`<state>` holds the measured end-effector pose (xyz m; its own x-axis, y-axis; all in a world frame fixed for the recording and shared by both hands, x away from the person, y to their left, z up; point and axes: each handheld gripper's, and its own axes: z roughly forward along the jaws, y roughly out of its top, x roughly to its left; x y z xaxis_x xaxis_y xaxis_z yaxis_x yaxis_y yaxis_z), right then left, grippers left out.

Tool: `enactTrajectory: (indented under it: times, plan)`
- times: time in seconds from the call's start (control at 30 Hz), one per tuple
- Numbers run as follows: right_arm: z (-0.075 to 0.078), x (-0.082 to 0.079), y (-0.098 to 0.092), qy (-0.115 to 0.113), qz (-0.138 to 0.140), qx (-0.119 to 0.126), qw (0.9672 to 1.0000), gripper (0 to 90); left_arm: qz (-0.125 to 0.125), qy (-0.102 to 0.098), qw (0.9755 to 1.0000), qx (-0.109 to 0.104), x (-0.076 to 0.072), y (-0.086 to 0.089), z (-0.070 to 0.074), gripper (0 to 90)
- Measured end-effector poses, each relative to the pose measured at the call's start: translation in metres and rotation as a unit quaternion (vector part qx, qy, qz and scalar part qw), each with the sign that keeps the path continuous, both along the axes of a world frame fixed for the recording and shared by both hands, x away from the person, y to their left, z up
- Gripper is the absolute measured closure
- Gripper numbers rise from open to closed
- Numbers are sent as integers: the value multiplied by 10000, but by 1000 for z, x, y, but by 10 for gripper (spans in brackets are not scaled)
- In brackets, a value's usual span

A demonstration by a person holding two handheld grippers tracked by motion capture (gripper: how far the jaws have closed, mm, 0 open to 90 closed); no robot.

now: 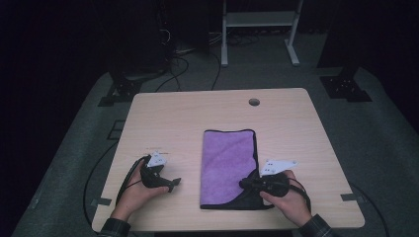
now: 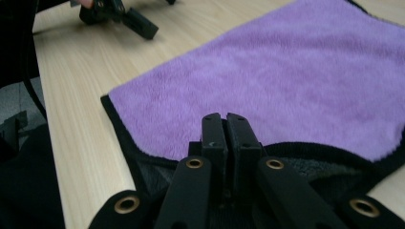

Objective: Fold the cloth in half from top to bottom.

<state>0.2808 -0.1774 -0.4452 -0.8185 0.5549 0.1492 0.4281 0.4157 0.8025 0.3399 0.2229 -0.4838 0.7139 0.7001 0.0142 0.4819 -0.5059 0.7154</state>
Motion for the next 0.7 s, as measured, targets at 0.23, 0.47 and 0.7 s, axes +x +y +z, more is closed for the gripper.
enactTrajectory:
  times: [0.23, 0.47, 0.7]
  plan:
    - [-7, -12, -12, 125, -64, -106, 9998, 847, 1, -1, 10000, 0, 0, 0, 0, 0]
    - [3, -23, -25, -149, 30, 9, 9999, 738, 5, 0, 10000, 0, 0, 0, 0, 0]
    - [10, -10, -26, -449, -90, 72, 9989, 683, -1, -1, 10000, 0, 0, 0, 0, 0]
